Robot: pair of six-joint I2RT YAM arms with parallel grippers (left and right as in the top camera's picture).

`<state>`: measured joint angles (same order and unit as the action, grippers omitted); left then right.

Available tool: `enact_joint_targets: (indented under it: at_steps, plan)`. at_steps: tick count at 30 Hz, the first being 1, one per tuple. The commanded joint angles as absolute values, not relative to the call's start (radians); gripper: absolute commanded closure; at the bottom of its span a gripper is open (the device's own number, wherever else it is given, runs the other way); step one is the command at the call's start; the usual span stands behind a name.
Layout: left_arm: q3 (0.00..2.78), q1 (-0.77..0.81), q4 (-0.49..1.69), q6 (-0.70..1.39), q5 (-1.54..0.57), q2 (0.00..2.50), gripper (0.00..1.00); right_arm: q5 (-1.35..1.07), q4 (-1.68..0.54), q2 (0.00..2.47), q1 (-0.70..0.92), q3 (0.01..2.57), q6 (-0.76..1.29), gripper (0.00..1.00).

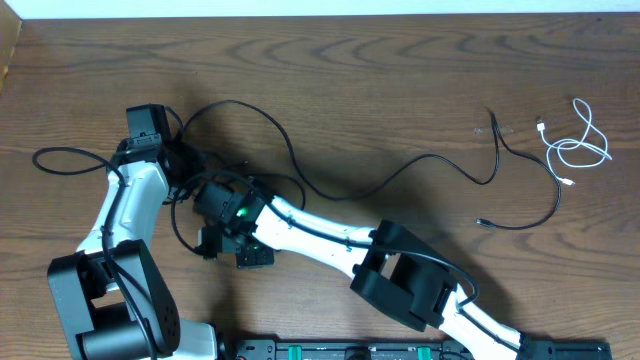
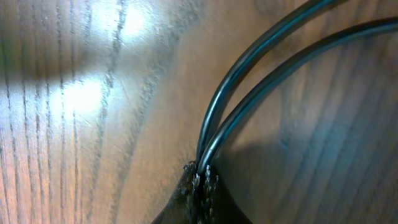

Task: Untangle cables

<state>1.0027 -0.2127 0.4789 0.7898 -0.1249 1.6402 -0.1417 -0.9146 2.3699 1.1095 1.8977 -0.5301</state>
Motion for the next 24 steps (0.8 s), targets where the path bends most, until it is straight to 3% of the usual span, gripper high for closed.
enact_joint_targets:
  at_steps: [1, 11, 24]
  plan:
    - [1.002, -0.216, 0.485, 0.802, -0.119, 1.646, 0.91, -0.107, -0.924, 2.424, 1.064, 1.852, -0.475, 0.99]
    - [1.002, -0.216, 0.485, 0.802, -0.119, 1.646, 0.91, -0.339, -0.982, 2.368, 0.923, 1.859, -0.452, 0.99]
    - [1.002, -0.216, 0.484, 0.803, -0.118, 1.646, 0.91, -0.648, -1.273, 2.148, 0.688, 1.863, -0.739, 0.99]
